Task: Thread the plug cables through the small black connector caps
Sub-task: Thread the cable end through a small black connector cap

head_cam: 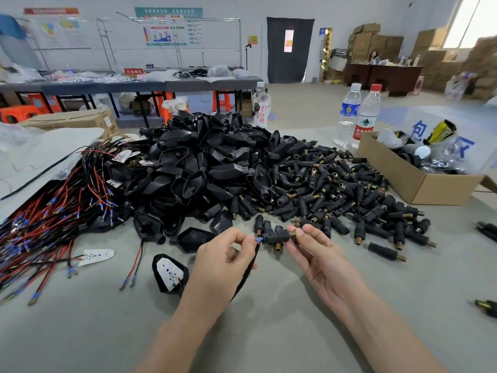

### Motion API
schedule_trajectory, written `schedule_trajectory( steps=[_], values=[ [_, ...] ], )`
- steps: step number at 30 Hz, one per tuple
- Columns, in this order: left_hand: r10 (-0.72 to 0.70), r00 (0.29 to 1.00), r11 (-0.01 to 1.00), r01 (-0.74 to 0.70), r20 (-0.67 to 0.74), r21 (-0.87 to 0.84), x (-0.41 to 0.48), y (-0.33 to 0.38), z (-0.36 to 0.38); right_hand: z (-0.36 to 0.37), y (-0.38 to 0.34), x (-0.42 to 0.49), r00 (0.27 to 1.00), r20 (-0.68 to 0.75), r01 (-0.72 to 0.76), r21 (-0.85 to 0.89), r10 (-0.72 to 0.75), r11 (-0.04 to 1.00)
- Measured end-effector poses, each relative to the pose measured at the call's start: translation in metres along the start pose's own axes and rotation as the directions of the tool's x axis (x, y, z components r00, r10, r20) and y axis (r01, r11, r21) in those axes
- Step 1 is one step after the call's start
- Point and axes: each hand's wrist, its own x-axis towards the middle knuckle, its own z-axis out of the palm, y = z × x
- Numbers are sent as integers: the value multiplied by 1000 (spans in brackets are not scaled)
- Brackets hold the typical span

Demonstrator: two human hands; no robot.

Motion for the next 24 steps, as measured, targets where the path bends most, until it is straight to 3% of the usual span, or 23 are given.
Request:
schedule_trajectory(
  steps=[7,11,18,24],
  values=[
    [179,983,955,-166,-32,244,2,-8,0,0,2,-1,1000,8,23,-66,-22,998],
    [109,993,976,-116,47,186,0,-7,4,0,4,-2,999,40,20,-120,-15,993],
    [113,994,988,-111,-15,105,-2,-9,7,2,5,-2,994,101,60,-204,-41,977],
    [128,992,991,-127,-8,43,-2,-10,10,4,6,-2,998,61,45,-189,-34,981]
  ],
)
